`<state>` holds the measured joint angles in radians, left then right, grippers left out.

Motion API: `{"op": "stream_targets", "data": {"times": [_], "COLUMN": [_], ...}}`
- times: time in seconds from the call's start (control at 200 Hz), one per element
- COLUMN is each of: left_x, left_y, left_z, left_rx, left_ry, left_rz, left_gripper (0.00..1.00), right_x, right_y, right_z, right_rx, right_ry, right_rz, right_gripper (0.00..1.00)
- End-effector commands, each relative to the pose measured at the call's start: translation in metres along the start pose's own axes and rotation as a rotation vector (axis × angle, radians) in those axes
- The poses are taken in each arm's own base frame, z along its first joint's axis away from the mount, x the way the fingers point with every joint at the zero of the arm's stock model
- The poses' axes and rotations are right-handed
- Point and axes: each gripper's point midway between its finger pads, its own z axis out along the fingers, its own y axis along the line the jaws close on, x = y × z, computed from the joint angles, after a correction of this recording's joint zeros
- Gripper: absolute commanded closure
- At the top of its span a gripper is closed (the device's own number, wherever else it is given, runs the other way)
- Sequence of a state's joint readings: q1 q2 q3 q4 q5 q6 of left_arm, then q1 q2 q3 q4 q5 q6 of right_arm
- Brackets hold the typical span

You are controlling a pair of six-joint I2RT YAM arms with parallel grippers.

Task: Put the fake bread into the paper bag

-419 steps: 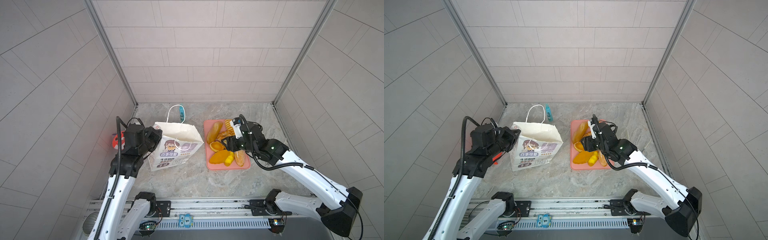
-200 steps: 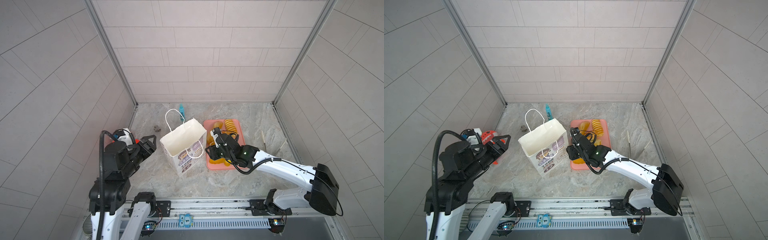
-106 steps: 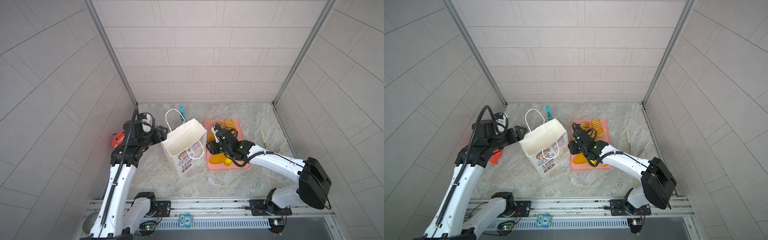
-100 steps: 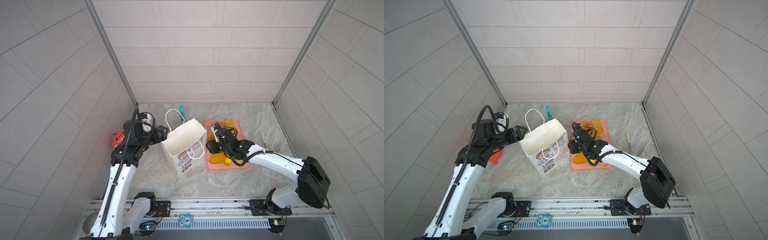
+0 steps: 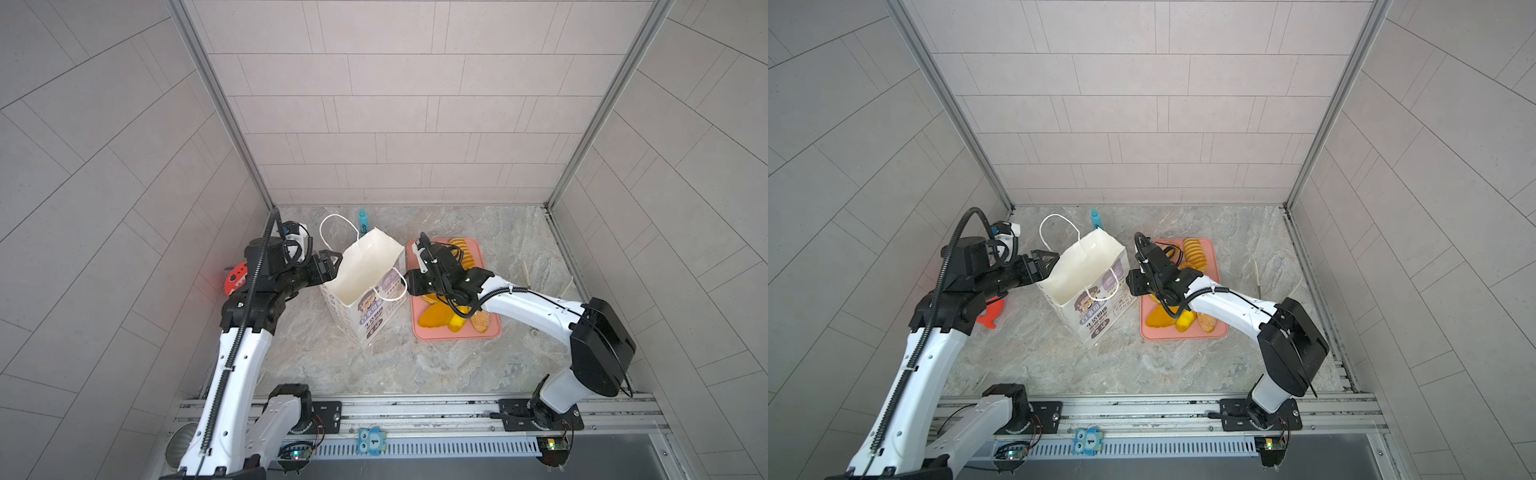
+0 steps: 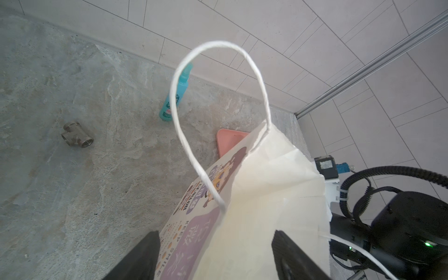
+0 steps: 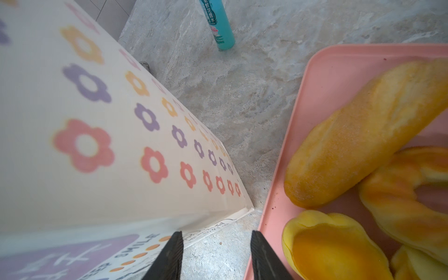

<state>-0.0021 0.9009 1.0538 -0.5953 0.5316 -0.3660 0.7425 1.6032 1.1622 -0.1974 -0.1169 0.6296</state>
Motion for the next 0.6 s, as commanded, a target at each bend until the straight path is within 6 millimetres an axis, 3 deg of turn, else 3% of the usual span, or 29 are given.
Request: {"op": "stream_targets", "data": {"times": [0.0, 0.18, 0.595], "left_x": [0.008, 0.023, 0.036], "left_y": [0.001, 0.006, -0.007], "left_z": [-0.005, -0.003, -0.012], "left_rx": [-0.003, -0.013, 0.05], "left_ry": [0.008, 0.053, 0.102], "left_rz": [-0.02, -0.045, -0.11], "left_gripper": [0.2, 0.2, 0.2], "right_x": [-0.012, -0.021, -0.036], "right_y": [0.0, 0.001, 0.006], "right_z": [0.003, 0.013, 0.035], "right_rx": [-0.002, -0.008, -0.026], "right_ry": [-0.016, -0.009, 0.004], "right_rz": [0.008, 0.003, 0.012], "right_gripper": [0.53, 0.53, 0.53]}}
